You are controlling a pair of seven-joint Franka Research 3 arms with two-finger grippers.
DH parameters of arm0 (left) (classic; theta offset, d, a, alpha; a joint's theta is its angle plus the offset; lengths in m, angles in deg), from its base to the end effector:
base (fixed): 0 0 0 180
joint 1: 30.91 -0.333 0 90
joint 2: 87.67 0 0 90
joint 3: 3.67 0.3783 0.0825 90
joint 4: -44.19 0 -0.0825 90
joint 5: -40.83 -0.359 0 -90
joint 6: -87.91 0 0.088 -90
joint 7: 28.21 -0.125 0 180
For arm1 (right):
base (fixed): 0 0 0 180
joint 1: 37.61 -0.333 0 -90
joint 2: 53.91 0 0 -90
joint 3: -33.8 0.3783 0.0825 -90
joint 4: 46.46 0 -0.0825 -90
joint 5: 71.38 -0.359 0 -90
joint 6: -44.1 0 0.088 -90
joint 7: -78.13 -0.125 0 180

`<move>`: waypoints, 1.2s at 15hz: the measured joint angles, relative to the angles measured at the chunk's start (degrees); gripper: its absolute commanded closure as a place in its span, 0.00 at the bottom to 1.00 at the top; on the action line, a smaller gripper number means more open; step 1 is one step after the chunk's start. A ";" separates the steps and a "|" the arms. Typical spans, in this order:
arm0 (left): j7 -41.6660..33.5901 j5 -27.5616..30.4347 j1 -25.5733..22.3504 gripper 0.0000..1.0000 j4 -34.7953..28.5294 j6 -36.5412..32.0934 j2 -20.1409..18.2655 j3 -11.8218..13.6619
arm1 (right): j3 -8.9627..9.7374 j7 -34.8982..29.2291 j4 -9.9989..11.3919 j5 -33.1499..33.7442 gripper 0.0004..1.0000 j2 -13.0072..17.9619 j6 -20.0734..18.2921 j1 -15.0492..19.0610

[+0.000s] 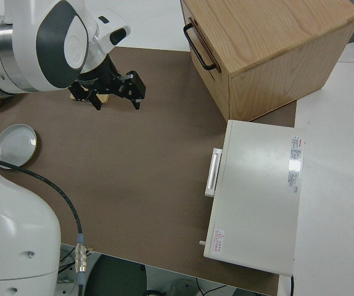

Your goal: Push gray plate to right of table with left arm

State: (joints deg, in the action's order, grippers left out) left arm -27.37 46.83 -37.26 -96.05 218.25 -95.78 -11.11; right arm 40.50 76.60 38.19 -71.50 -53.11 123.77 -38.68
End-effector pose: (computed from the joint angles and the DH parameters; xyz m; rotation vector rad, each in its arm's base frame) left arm 0.4340 -0.0131 0.4114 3.0796 0.1021 -0.0504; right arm 0.4992 0.0690 0.7018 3.1294 0.1709 -0.1142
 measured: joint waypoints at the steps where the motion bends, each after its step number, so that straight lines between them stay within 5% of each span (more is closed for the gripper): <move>1: 0.50 0.00 0.11 0.01 -0.56 0.85 0.07 -0.41 | 0.00 0.00 0.00 0.00 0.02 0.00 0.00 0.00; 8: 4.61 0.00 2.09 0.02 -4.60 9.15 1.97 -1.78 | 0.00 0.00 0.00 0.00 0.02 0.00 0.00 0.00; 13: 5.81 0.00 3.02 0.14 -5.66 11.70 3.32 -1.79 | 0.00 0.00 0.00 0.00 0.02 0.00 0.00 0.00; 15: 5.94 0.00 3.11 0.24 -5.66 11.79 3.49 -1.79 | 0.00 0.00 0.00 0.00 0.02 0.00 0.00 0.00; 18: 6.54 0.00 3.12 0.68 -5.66 11.81 3.53 -1.79 | 0.00 0.00 0.00 0.00 0.02 0.00 0.00 0.00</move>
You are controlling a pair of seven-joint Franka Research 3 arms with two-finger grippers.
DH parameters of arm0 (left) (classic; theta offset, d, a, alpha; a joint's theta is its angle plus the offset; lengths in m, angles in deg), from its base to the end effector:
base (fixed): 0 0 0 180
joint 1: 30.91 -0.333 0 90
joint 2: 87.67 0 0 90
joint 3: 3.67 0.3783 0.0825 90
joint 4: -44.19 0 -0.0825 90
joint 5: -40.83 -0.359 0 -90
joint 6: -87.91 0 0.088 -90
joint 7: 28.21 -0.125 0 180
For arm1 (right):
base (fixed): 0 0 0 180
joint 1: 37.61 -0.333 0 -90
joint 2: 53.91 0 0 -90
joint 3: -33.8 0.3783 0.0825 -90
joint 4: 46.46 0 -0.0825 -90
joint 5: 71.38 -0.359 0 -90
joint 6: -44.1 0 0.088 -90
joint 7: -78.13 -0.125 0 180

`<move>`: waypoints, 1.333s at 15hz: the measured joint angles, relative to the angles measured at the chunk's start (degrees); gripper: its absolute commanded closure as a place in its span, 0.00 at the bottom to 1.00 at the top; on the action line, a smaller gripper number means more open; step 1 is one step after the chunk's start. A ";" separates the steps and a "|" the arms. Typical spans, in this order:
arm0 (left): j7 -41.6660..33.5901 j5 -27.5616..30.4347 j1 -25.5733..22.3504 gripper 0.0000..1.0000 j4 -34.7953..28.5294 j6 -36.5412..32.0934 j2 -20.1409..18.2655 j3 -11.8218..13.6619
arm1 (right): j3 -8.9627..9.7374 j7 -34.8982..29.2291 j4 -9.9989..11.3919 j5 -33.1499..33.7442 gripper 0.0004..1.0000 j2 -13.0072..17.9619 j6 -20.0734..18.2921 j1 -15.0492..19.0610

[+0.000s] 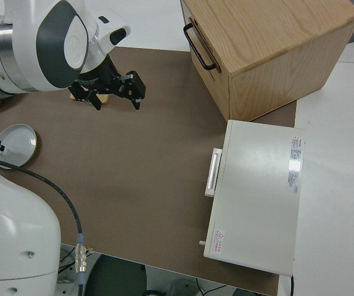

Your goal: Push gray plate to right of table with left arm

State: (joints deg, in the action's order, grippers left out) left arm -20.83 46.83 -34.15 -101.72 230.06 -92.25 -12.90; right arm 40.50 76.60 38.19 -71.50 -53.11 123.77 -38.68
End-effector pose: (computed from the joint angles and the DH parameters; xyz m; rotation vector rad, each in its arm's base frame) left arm 0.4282 -0.0459 0.3638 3.0839 0.1651 0.0118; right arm 0.4992 0.0690 0.7018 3.1294 0.1709 -0.1142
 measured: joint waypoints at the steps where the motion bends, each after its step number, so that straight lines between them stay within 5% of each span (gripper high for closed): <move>1: 0.21 0.00 0.03 0.86 0.00 0.00 0.01 0.00 | 0.00 0.00 0.00 0.00 0.02 0.00 0.00 0.00; 2: 0.47 0.00 0.15 0.98 0.00 0.01 0.01 -0.01 | 0.00 0.00 0.00 0.00 0.02 0.00 0.00 0.00; 3: 0.69 0.00 0.33 1.00 0.00 0.01 0.02 -0.01 | 0.00 0.00 0.00 0.00 0.02 0.00 0.00 0.00; 20: 3.87 -0.03 1.57 1.00 0.20 0.22 -0.17 -0.13 | 0.00 0.00 0.00 0.00 0.02 0.00 0.00 0.00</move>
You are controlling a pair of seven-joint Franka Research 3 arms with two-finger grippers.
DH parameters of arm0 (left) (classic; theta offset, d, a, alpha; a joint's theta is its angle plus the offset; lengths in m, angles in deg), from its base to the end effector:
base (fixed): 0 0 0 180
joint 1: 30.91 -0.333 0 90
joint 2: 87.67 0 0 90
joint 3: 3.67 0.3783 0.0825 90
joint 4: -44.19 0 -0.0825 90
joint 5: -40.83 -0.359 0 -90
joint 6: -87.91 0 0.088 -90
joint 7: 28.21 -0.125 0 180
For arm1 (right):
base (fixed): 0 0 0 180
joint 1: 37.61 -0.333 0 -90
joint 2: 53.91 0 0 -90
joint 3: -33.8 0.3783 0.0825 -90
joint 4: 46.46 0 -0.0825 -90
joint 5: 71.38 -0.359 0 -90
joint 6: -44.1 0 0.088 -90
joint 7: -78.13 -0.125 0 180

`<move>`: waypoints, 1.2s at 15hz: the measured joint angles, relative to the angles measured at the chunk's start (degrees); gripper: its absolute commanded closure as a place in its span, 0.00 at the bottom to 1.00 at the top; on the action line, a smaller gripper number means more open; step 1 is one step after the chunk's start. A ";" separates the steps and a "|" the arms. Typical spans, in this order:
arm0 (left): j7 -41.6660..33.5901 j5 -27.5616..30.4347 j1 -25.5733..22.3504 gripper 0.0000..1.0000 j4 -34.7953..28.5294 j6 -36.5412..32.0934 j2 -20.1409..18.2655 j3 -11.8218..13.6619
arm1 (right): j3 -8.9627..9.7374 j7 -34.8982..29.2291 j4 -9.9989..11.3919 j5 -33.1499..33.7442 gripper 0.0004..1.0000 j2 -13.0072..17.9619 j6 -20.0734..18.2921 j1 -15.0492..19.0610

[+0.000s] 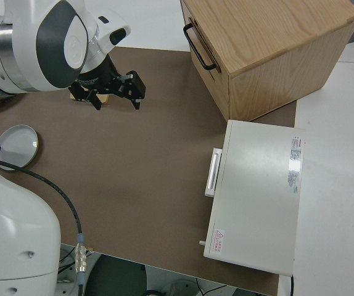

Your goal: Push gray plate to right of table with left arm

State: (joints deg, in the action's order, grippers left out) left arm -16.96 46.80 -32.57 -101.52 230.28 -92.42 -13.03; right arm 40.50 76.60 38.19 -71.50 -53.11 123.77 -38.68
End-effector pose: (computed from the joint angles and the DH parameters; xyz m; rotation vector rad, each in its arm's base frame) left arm 0.4282 -0.0588 0.3667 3.0791 0.2223 0.0236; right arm 0.4992 0.0690 0.7018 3.1294 0.1709 -0.1142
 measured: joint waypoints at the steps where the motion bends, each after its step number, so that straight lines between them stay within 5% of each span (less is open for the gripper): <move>1: 0.67 0.00 0.42 1.00 0.00 0.00 0.00 -0.10 | 0.00 0.00 0.00 0.00 0.02 0.00 0.00 0.00; 9: 16.03 0.00 11.49 1.00 0.60 0.17 0.56 -0.59 | 0.00 0.00 0.00 0.00 0.02 0.00 0.00 0.00; 18: 32.17 -2.63 22.24 1.00 6.63 0.11 5.85 -0.63 | 0.00 0.00 0.00 0.00 0.02 0.00 0.00 0.00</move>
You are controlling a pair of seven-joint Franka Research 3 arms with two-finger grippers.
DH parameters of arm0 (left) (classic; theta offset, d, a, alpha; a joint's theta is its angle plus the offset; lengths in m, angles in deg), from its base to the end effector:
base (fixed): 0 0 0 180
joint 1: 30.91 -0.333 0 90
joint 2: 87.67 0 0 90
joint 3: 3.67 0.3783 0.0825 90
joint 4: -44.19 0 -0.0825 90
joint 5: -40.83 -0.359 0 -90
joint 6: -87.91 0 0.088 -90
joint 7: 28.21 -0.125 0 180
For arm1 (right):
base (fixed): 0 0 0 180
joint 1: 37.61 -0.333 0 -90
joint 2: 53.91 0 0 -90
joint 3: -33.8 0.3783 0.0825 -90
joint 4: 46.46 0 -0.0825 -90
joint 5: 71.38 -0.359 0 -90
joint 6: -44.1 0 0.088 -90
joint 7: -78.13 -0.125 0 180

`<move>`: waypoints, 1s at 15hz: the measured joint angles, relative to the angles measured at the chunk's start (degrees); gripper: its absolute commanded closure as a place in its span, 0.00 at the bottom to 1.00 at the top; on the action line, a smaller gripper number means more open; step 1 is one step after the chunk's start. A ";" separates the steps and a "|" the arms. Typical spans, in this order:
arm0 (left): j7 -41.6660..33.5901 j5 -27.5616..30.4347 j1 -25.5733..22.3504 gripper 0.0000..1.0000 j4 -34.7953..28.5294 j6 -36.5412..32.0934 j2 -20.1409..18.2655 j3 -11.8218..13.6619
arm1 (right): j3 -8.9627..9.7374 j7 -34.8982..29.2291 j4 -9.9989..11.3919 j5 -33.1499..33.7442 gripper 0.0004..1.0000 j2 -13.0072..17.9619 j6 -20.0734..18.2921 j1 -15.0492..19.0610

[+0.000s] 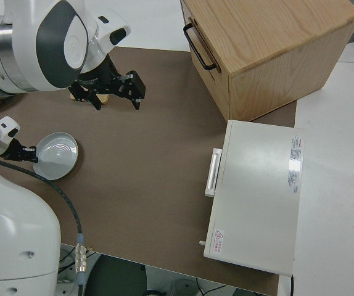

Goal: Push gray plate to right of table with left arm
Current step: 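Push the gray plate with the left gripper away from the basket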

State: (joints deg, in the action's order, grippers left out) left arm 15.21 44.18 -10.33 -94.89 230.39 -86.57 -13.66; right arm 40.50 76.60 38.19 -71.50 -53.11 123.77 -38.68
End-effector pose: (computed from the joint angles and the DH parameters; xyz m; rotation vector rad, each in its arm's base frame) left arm 0.4097 -0.2423 0.3655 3.0574 0.4153 0.0127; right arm 0.4992 0.0690 0.7018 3.1294 0.1709 -0.1142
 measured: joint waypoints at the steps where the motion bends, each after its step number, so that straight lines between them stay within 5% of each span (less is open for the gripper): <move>1: 2.38 -0.27 1.91 1.00 1.32 0.00 1.12 -0.04 | 0.00 0.00 0.00 0.00 0.02 0.00 0.00 0.00; 15: 23.42 -6.24 16.34 1.00 16.68 -0.80 12.99 -0.01 | 0.00 0.00 0.00 0.00 0.02 0.00 0.00 0.00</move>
State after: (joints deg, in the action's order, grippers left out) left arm 38.63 37.93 6.01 -78.21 229.59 -73.58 -13.68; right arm 40.50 76.60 38.19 -71.50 -53.11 123.77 -38.68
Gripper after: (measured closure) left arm 0.965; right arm 0.013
